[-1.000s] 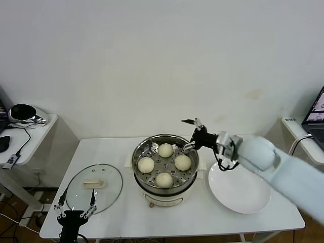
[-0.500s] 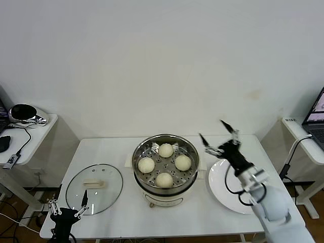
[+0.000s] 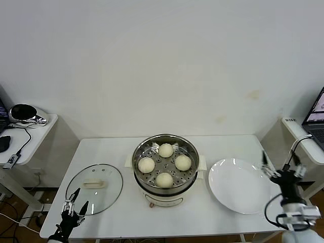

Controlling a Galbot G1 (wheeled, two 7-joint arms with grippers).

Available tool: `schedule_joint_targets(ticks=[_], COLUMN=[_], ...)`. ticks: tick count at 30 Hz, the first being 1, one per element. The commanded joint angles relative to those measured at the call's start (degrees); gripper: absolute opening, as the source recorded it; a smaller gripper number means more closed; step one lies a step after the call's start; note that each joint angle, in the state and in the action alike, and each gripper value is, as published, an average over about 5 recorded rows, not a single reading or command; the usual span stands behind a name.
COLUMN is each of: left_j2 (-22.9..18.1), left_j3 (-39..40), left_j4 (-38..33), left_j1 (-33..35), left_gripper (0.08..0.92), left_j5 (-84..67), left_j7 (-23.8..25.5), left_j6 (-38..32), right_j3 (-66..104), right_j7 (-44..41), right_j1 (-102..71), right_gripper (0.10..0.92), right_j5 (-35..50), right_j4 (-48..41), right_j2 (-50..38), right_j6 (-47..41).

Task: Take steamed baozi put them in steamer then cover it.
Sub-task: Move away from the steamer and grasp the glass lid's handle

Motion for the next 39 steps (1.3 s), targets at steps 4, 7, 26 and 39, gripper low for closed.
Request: schedule_joint_targets(ticks=[4, 7, 26, 39], left_j2=[3.3, 3.6, 3.7, 3.8], left_j3=[4.2, 4.7, 8.2, 9.7], left_j4=[10.6, 11.1, 18.5, 23.9], left_j1=[-13.9, -15.5, -24.7, -27.8], left_gripper=[0.823, 0.823, 0.823, 0.823], left_j5=[14.4, 14.1, 8.8, -0.1], left_j7=[0.4, 1.0, 3.6, 5.5], left_j6=[1.0, 1.5, 1.3, 0.2], right_j3=[10.0, 10.2, 10.6, 10.3], right_j7=[3.7, 3.5, 3.2, 2.9], right_j1=[-5.7, -6.3, -7.4, -7.2], right_gripper=[0.823, 0.823, 0.823, 0.823], right_j5=[-0.2, -0.2, -0.9, -1.7], right_j4=[1.2, 1.2, 1.1, 0.2], right_j2=[5.4, 5.5, 6.5, 6.8], right_j6=[0.0, 0.5, 1.5, 1.9])
